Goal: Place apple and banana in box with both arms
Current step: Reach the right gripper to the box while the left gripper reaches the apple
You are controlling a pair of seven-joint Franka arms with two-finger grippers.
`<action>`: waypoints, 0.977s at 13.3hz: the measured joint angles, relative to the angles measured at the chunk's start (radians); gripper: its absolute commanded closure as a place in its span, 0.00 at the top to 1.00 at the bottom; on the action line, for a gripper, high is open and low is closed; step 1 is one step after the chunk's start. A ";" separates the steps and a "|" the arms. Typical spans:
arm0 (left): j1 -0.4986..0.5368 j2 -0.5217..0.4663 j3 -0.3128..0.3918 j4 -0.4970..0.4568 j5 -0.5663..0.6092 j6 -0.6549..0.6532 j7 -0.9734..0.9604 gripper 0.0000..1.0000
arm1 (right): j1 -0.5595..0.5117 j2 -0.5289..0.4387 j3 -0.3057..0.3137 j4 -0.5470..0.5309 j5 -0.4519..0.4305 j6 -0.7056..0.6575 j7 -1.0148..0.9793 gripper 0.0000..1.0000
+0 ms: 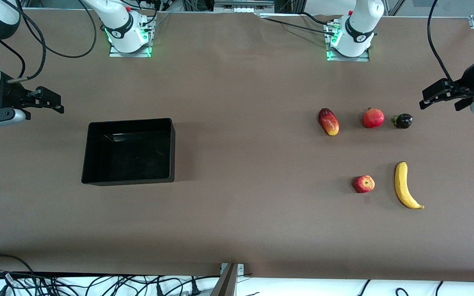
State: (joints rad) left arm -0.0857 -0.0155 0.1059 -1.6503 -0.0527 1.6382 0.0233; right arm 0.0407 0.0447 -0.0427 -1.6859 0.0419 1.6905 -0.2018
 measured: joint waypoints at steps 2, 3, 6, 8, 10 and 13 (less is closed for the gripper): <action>0.000 0.001 0.000 -0.001 0.000 0.000 0.000 1.00 | 0.000 0.000 0.000 0.001 -0.002 -0.001 0.000 1.00; 0.000 0.002 0.000 -0.001 0.000 0.000 0.000 1.00 | 0.000 0.000 0.000 0.001 -0.004 -0.001 0.000 1.00; 0.000 0.003 0.000 -0.002 0.000 0.000 0.000 1.00 | -0.001 0.004 0.000 0.001 -0.007 -0.001 0.000 1.00; 0.000 0.006 0.000 -0.002 0.000 0.002 0.000 1.00 | -0.002 0.023 0.000 0.000 -0.027 -0.002 0.000 1.00; 0.000 0.016 0.000 -0.004 0.000 0.025 0.000 1.00 | -0.004 0.068 0.000 -0.015 -0.039 0.018 0.001 1.00; 0.001 0.070 0.001 -0.022 0.000 0.136 0.000 1.00 | -0.014 0.164 -0.011 -0.108 -0.039 0.186 0.002 1.00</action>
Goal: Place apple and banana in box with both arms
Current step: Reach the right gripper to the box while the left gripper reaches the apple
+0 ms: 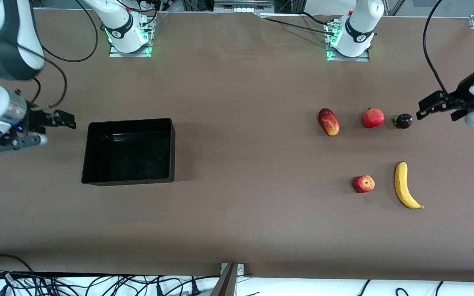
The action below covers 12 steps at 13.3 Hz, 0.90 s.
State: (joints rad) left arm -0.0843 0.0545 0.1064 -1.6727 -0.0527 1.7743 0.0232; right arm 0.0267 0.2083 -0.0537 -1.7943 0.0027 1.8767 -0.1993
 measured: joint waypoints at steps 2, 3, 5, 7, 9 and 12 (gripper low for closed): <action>0.002 0.072 0.001 -0.018 0.000 0.110 -0.001 1.00 | -0.009 0.059 -0.012 -0.090 0.000 0.167 0.000 1.00; 0.003 0.113 0.001 -0.025 0.000 0.164 -0.001 1.00 | -0.014 0.086 -0.017 -0.128 0.000 0.239 0.000 1.00; 0.002 0.204 0.001 -0.034 0.000 0.283 -0.021 1.00 | -0.022 0.133 -0.020 -0.182 0.000 0.350 0.000 0.98; -0.003 0.303 -0.002 -0.039 0.000 0.413 -0.079 1.00 | -0.027 0.165 -0.021 -0.222 0.001 0.426 0.001 0.84; -0.012 0.395 -0.006 -0.045 0.000 0.546 -0.149 1.00 | -0.029 0.177 -0.021 -0.262 0.001 0.473 0.001 0.45; -0.036 0.499 -0.016 -0.062 0.004 0.700 -0.235 1.00 | -0.029 0.176 -0.021 -0.289 0.001 0.480 0.001 0.00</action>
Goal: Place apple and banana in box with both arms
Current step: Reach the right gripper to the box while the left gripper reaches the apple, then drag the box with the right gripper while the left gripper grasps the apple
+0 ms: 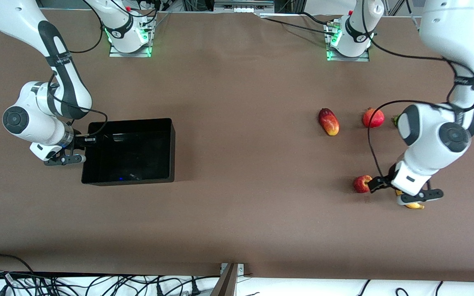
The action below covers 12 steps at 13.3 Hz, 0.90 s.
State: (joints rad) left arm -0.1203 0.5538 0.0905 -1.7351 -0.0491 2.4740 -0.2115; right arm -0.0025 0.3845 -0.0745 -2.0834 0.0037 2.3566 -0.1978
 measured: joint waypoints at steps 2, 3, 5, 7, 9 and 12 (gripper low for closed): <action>-0.010 0.053 -0.013 -0.002 0.043 0.062 -0.072 1.00 | 0.000 -0.001 0.000 -0.003 0.000 0.000 0.000 0.00; -0.014 0.072 -0.017 -0.002 0.077 0.078 -0.110 1.00 | 0.000 -0.002 0.000 -0.003 0.000 -0.001 0.000 0.00; -0.016 0.096 -0.021 -0.003 0.130 0.105 -0.163 1.00 | 0.000 -0.007 0.001 -0.001 0.001 -0.013 0.000 0.00; -0.016 0.105 -0.021 -0.019 0.145 0.144 -0.174 1.00 | 0.000 -0.021 0.007 0.028 0.001 -0.057 -0.002 0.00; -0.015 0.106 -0.021 -0.036 0.153 0.163 -0.174 1.00 | 0.007 -0.037 0.039 0.097 0.000 -0.152 -0.003 0.00; -0.015 0.106 -0.021 -0.055 0.170 0.188 -0.174 1.00 | 0.098 -0.046 0.075 0.229 0.030 -0.277 0.013 0.00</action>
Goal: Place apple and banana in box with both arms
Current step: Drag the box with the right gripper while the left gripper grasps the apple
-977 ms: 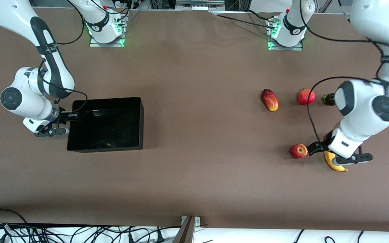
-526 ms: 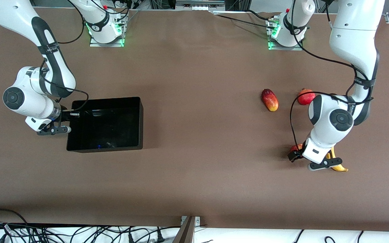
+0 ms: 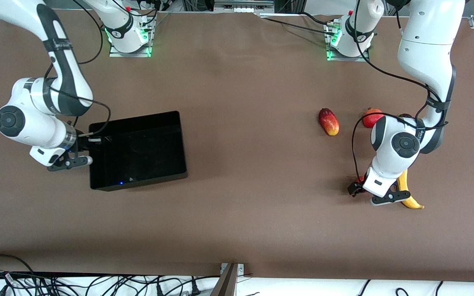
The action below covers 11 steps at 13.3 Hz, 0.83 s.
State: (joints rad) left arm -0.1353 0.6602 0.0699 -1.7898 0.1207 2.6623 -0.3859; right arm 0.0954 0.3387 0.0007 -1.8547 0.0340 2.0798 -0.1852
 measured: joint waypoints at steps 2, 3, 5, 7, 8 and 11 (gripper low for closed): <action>0.000 0.001 0.001 -0.049 0.004 0.092 0.000 1.00 | 0.100 0.002 0.005 0.058 0.052 -0.043 0.062 0.00; 0.000 0.002 0.004 -0.080 0.004 0.143 0.000 1.00 | 0.152 0.008 0.007 0.075 0.062 -0.048 0.111 0.00; 0.003 0.005 0.009 -0.127 0.004 0.206 0.000 1.00 | 0.259 0.044 0.011 0.113 0.069 -0.048 0.245 0.00; 0.005 0.005 0.012 -0.142 0.011 0.219 0.001 0.72 | 0.364 0.118 0.012 0.187 0.071 -0.045 0.390 0.00; 0.006 0.005 0.014 -0.143 0.027 0.220 0.001 0.46 | 0.407 0.162 0.013 0.232 0.076 -0.042 0.450 0.00; 0.007 0.004 0.020 -0.146 0.061 0.221 0.001 0.00 | 0.503 0.299 0.012 0.382 0.119 -0.031 0.587 0.00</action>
State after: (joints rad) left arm -0.1283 0.6647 0.0901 -1.9356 0.1812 2.8829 -0.3846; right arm 0.5987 0.6381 0.0127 -1.4731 0.1532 2.0492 0.4020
